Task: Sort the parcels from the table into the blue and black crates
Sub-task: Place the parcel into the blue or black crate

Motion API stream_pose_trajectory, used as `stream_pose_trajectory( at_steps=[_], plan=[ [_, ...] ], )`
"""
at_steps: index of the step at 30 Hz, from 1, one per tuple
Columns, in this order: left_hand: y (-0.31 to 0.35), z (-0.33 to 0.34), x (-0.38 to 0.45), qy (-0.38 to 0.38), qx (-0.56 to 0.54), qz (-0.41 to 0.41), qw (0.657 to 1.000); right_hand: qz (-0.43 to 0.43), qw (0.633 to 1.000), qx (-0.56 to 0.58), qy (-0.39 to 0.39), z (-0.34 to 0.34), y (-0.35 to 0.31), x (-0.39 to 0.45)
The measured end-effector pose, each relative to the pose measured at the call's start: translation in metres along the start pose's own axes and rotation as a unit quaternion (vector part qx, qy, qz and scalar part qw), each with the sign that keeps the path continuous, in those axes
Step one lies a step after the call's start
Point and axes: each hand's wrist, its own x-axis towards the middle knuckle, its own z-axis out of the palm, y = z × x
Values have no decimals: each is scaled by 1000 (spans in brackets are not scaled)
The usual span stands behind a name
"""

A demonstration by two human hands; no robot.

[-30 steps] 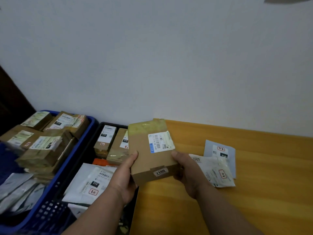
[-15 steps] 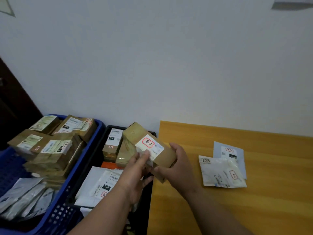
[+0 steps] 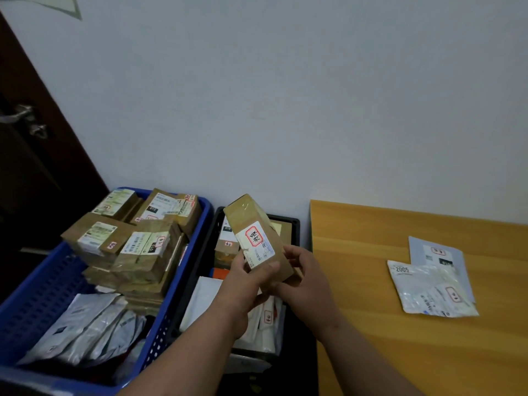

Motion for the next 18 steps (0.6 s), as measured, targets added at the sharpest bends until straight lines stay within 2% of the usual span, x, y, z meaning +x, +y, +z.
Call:
stream_pose_trajectory(
  at_steps=[6, 9, 12, 18],
  plan=[
    [-5, -18, 4, 9, 71, 11, 997, 37, 999, 0, -8, 12, -3, -2],
    [-3, -22, 4, 43, 123, 37, 991, 105, 992, 59, -38, 12, -2, 3],
    [3, -22, 2, 55, 217, 67, 972, 152, 982, 101, -38, 12, 4, 10],
    [5, -23, 0, 94, 371, 84, 920, 171, 975, 124, -73, 12, 8, 10]
  ],
)
